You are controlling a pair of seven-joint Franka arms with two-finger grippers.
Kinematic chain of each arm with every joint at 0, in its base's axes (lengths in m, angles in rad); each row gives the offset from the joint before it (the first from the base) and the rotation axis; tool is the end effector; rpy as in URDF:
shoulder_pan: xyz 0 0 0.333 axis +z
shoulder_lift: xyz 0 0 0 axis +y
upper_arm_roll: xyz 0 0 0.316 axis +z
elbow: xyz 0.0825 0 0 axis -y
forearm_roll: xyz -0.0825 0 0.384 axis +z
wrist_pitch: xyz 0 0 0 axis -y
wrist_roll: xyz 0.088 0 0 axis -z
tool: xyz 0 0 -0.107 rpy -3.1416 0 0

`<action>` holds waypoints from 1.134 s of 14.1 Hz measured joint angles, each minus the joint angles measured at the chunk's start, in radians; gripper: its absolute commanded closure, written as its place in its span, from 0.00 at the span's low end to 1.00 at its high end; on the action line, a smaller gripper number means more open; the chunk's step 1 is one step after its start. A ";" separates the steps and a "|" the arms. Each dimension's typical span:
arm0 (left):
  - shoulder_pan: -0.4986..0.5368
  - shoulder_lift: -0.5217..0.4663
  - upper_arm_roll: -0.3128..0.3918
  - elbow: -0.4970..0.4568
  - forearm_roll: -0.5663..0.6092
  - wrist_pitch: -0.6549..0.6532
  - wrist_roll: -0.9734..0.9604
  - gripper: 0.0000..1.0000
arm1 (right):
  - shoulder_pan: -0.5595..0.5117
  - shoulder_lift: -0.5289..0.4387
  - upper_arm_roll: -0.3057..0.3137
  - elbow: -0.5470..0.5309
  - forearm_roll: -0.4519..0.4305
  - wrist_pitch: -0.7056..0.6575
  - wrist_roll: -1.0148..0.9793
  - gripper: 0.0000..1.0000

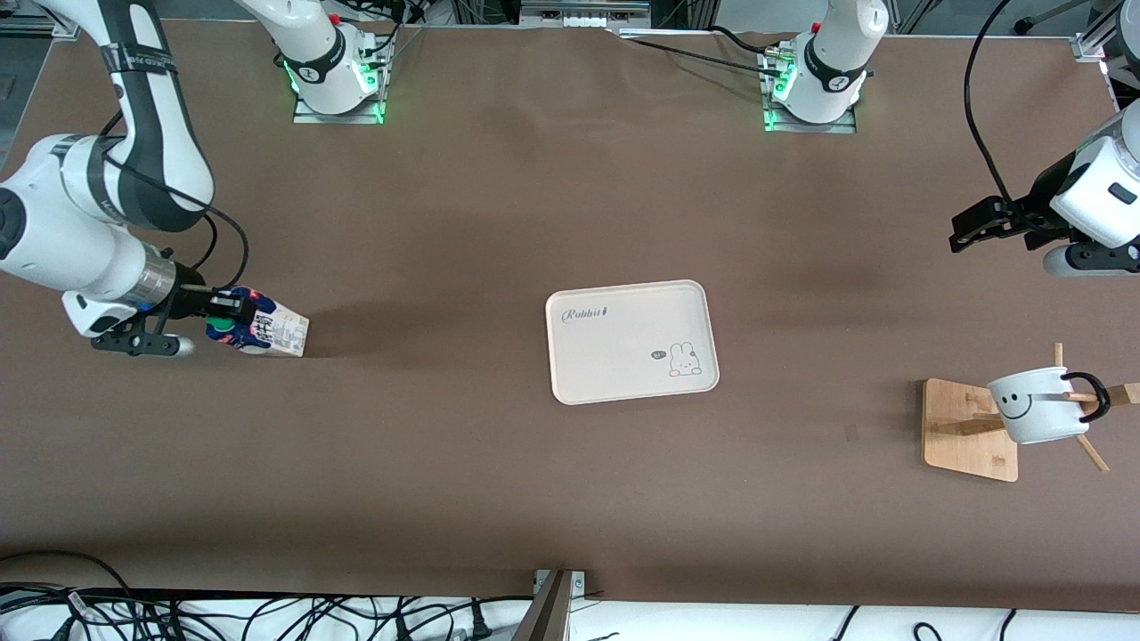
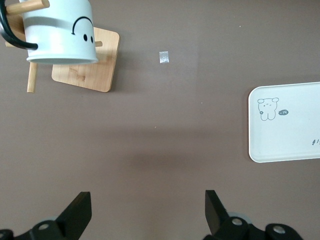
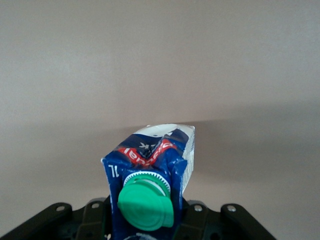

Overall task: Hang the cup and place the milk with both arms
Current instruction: 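Lower the milk carton onto the table with the right gripper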

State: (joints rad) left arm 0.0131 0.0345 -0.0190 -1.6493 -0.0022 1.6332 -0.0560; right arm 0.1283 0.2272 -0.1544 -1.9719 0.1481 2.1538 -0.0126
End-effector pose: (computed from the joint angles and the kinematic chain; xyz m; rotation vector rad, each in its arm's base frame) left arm 0.5667 -0.0034 0.5733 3.1383 0.0789 -0.0795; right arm 0.5940 -0.0064 0.3542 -3.0497 0.1442 0.0605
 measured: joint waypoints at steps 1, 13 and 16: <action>0.000 0.000 0.000 0.000 0.000 0.000 0.000 0.00 | 0.001 -0.013 0.002 -0.022 0.000 0.010 0.000 0.66; -0.001 0.000 -0.004 0.003 0.000 0.000 0.000 0.00 | 0.003 -0.072 0.039 -0.153 0.000 0.083 -0.038 0.66; -0.001 0.000 -0.004 0.003 0.000 0.000 0.000 0.00 | 0.003 -0.072 0.039 -0.174 0.000 0.100 -0.051 0.31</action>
State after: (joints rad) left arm 0.0122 0.0349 -0.0227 -1.6466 -0.0022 1.6332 -0.0560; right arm 0.1318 0.1548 -0.1155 -2.1456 0.1481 2.2541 -0.0638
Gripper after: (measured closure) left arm 0.000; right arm 0.639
